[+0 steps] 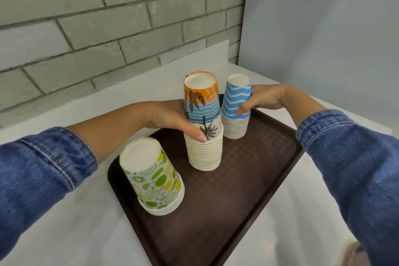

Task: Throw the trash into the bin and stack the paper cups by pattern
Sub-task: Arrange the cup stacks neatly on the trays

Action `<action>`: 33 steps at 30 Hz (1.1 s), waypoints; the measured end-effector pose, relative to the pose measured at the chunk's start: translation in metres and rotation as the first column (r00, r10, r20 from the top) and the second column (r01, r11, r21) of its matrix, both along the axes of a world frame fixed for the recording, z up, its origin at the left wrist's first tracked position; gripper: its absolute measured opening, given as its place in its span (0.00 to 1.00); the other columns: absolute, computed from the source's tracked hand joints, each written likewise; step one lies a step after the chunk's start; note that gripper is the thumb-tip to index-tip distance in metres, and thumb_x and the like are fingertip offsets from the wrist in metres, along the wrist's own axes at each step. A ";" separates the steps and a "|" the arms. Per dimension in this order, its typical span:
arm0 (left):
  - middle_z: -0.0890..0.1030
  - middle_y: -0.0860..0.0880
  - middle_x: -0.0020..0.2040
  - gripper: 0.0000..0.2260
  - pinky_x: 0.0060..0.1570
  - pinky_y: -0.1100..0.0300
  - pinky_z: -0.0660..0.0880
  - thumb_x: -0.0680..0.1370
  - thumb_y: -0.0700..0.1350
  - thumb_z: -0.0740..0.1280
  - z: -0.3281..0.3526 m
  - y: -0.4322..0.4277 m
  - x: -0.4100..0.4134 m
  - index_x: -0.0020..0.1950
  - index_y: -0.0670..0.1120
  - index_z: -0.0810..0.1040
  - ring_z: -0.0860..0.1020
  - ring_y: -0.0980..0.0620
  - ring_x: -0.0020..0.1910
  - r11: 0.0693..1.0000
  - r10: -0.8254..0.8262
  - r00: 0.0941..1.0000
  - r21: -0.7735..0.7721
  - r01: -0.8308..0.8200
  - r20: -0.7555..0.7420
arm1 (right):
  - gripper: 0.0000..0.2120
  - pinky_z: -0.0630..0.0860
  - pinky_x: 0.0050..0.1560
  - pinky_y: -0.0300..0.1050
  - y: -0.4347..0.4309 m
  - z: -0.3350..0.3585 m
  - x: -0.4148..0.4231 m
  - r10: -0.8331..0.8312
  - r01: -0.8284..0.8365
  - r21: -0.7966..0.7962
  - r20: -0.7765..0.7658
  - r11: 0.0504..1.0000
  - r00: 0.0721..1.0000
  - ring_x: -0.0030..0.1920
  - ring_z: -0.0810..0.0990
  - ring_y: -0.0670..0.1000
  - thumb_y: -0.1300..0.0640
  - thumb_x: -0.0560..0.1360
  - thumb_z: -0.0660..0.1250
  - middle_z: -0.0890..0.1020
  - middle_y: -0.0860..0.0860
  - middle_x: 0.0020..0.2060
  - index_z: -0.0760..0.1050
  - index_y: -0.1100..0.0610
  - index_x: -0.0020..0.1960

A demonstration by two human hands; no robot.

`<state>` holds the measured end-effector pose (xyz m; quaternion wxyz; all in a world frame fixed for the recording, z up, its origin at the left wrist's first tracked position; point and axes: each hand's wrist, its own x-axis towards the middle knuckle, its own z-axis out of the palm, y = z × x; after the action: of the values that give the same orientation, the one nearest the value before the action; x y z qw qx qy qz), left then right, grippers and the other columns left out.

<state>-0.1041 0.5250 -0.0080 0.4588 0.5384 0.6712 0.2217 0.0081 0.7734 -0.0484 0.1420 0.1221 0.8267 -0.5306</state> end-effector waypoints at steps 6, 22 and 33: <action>0.79 0.66 0.54 0.28 0.56 0.72 0.73 0.58 0.57 0.78 0.008 -0.004 0.001 0.56 0.60 0.73 0.77 0.68 0.54 1.000 0.008 1.000 0.004 -0.008 0.003 | 0.18 0.73 0.58 0.39 -0.003 0.009 0.015 -0.031 0.031 0.005 0.014 1.000 0.999 0.55 0.80 0.45 0.64 0.70 0.72 0.82 0.47 0.55 0.75 0.51 0.56; 0.77 0.53 0.53 0.21 0.65 0.52 0.71 0.63 0.60 0.72 0.084 -0.047 0.052 0.54 0.59 0.75 0.75 0.56 0.55 0.488 0.528 0.838 0.759 -0.431 0.138 | 0.46 0.64 0.67 0.40 -0.068 0.073 0.147 -0.487 0.486 -0.126 -0.449 0.865 0.749 0.73 0.63 0.49 0.58 0.68 0.75 0.61 0.55 0.74 0.51 0.50 0.77; 0.79 0.57 0.54 0.07 0.63 0.59 0.69 0.71 0.52 0.71 0.078 -0.032 0.273 0.48 0.59 0.78 0.74 0.67 0.56 0.601 0.359 0.933 0.770 -0.214 -0.021 | 0.21 0.70 0.67 0.44 -0.149 0.092 0.352 -0.514 0.717 0.111 -0.624 0.688 0.589 0.62 0.74 0.40 0.52 0.71 0.73 0.78 0.43 0.61 0.76 0.48 0.63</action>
<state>0.1685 0.4931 0.0705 0.0903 0.5817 0.6319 0.5041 0.3597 0.6248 0.0432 -0.3204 0.2720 0.8141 -0.4008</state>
